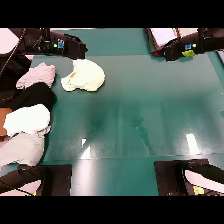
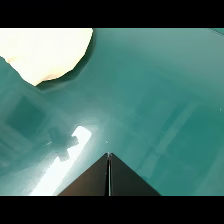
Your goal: Fold the shirts.
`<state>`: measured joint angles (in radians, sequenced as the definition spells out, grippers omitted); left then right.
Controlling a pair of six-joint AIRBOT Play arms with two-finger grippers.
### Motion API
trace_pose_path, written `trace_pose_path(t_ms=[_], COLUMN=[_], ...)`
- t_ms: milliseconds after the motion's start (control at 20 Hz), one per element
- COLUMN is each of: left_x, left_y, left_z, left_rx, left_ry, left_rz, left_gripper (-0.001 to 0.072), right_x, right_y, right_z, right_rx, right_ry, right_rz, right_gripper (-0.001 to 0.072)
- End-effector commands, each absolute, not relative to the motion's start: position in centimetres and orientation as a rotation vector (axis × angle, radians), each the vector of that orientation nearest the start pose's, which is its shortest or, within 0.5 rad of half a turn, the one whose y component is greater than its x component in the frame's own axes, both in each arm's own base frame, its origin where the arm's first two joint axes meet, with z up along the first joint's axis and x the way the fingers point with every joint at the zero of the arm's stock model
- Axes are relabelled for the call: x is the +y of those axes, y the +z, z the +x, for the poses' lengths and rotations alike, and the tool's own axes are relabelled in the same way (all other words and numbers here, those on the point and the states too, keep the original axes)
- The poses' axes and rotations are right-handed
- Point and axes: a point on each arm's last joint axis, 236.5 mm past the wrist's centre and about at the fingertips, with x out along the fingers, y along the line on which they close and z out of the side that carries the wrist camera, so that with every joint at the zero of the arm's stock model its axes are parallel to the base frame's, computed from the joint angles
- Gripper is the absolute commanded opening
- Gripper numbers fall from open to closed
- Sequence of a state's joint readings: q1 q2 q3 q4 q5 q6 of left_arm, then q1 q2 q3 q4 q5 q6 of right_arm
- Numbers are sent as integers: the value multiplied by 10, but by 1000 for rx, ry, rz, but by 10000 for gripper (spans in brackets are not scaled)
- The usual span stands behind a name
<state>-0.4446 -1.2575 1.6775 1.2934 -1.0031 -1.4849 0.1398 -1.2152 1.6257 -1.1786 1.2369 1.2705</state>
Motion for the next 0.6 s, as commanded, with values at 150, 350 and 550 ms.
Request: trace_pose_path(t_ms=[150,350,550], left_x=[-255,-255,-256], left_y=[264,264,279], left_z=[409,409,423], left_rx=[595,595,507], left_ry=[-640,-640,-626], left_rz=[0,0,2], left_gripper=[25,25,113], right_x=[145,145,145], right_y=[222,223,223], right_z=[415,416,416], right_rx=[773,769,769], right_ry=[546,545,545], right_rz=[-58,-57,-57], right_gripper=[16,16,15])
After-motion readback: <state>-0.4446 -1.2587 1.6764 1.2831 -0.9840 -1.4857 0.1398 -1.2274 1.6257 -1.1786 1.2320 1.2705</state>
